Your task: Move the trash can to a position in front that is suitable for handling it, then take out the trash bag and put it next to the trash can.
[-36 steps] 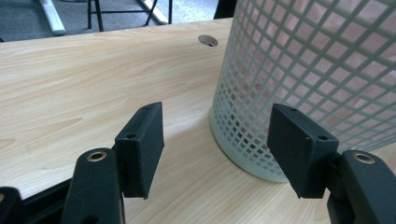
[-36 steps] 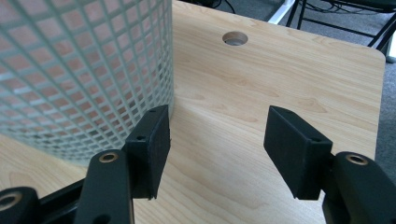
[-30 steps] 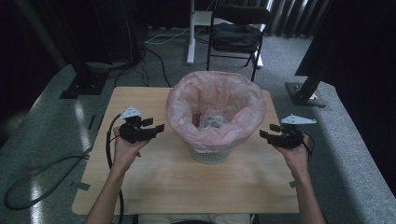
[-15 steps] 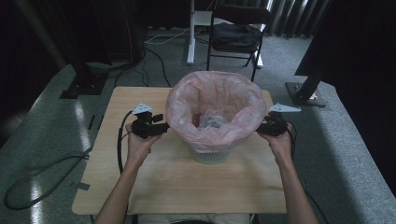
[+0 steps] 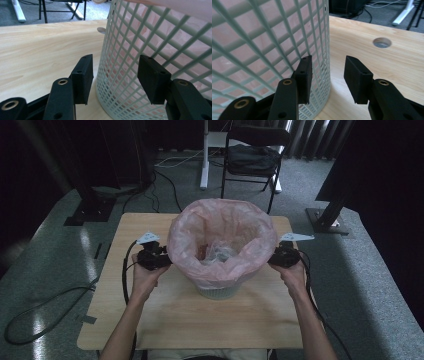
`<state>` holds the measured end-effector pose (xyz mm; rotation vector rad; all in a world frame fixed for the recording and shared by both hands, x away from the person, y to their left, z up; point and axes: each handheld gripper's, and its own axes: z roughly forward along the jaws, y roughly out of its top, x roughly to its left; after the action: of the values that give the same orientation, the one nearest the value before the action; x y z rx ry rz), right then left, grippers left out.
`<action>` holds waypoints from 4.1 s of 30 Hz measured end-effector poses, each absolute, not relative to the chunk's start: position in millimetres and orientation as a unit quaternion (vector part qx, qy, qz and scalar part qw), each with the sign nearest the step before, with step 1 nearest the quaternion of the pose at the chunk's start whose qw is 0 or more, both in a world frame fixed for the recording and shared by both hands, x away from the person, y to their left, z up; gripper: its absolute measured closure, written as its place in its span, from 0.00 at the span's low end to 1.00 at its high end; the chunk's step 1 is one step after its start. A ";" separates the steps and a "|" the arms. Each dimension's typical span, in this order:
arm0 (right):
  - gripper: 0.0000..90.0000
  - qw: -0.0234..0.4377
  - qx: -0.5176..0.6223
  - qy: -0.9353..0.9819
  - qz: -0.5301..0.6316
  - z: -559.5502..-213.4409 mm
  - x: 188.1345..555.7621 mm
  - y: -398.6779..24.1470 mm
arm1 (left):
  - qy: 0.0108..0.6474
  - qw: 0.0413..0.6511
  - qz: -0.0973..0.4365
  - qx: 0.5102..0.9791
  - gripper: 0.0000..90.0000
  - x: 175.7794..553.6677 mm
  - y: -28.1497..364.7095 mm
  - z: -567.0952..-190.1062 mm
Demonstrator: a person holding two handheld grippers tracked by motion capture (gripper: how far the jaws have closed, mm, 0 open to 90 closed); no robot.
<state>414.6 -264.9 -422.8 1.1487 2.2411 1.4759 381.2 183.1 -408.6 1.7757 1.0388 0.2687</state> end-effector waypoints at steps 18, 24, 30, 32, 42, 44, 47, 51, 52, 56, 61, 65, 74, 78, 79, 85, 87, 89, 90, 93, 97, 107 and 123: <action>0.39 0.134 0.369 0.763 0.514 -398.2 374.6 -285.1 | 0.440 0.547 0.143 0.697 0.41 343.9 231.8 -382.5; 0.38 0.135 0.362 0.756 0.528 -389.3 366.8 -292.9 | 0.431 0.556 0.137 0.698 0.41 343.7 227.6 -374.0; 0.37 0.138 0.347 0.752 0.544 -377.1 361.4 -293.5 | 0.413 0.579 0.124 0.692 0.40 339.4 225.5 -362.5; 0.36 0.144 0.340 0.751 0.547 -371.6 359.6 -292.7 | 0.405 0.585 0.125 0.691 0.40 337.3 224.6 -356.1; 0.35 0.152 0.329 0.741 0.565 -355.1 355.4 -295.3 | 0.389 0.593 0.117 0.695 0.39 342.0 217.4 -339.7; 0.35 0.153 0.327 0.741 0.566 -353.3 355.4 -294.5 | 0.387 0.590 0.117 0.699 0.39 345.0 213.9 -336.8; 0.35 0.157 0.317 0.744 0.567 -345.5 356.3 -288.5 | 0.382 0.587 0.113 0.705 0.39 349.6 206.8 -332.1; 0.35 0.160 0.311 0.748 0.563 -341.4 357.6 -282.3 | 0.375 0.589 0.106 0.708 0.39 353.6 198.7 -327.5; 0.35 0.161 0.309 0.749 0.563 -340.2 358.0 -280.1 | 0.372 0.590 0.104 0.709 0.39 354.4 196.6 -326.0; 0.35 0.161 0.299 0.753 0.564 -336.2 359.6 -272.2 | 0.364 0.591 0.099 0.713 0.39 356.4 190.3 -321.1; 0.34 0.164 0.291 0.761 0.557 -333.9 361.0 -265.0 | 0.356 0.598 0.093 0.712 0.39 357.1 185.5 -314.1; 0.34 0.162 0.285 0.763 0.557 -332.2 360.4 -261.5 | 0.347 0.601 0.095 0.714 0.39 355.0 182.7 -306.9; 0.34 0.170 0.283 0.770 0.546 -333.4 360.6 -259.0 | 0.348 0.617 0.093 0.699 0.39 349.2 194.1 -300.4; 0.34 0.170 0.286 0.769 0.546 -335.0 360.8 -260.7 | 0.345 0.621 0.093 0.697 0.39 345.8 198.5 -298.4; 0.34 0.170 0.287 0.769 0.546 -335.3 360.8 -260.7 | 0.346 0.621 0.091 0.698 0.39 345.6 198.7 -298.2; 0.34 0.170 0.286 0.769 0.546 -335.4 360.3 -260.8 | 0.342 0.622 0.082 0.699 0.39 343.9 197.1 -297.1; 0.34 0.170 0.286 0.769 0.546 -335.3 360.2 -261.1 | 0.339 0.620 0.082 0.702 0.39 342.4 195.9 -295.9; 0.34 0.171 0.287 0.769 0.546 -334.9 360.2 -262.1 | 0.337 0.619 0.083 0.704 0.39 341.1 195.3 -295.0; 0.34 0.172 0.287 0.768 0.545 -334.7 360.2 -262.7 | 0.336 0.620 0.083 0.705 0.39 340.6 195.0 -294.7; 0.34 0.173 0.292 0.765 0.547 -334.9 360.9 -265.3 | 0.332 0.619 0.080 0.707 0.39 338.4 193.5 -294.0; 0.34 0.175 0.295 0.763 0.548 -335.3 361.3 -266.9 | 0.329 0.617 0.081 0.710 0.39 335.2 191.3 -292.9; 0.34 0.175 0.296 0.760 0.552 -336.4 360.5 -268.7 | 0.338 0.611 0.085 0.711 0.39 332.9 188.9 -292.9; 0.33 0.181 0.300 0.759 0.549 -336.2 361.0 -271.9 | 0.342 0.601 0.095 0.716 0.39 326.5 184.8 -288.0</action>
<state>361.0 -271.9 -336.2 0.8472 2.1431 1.5499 326.5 184.8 -288.0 1.6584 0.7926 0.2193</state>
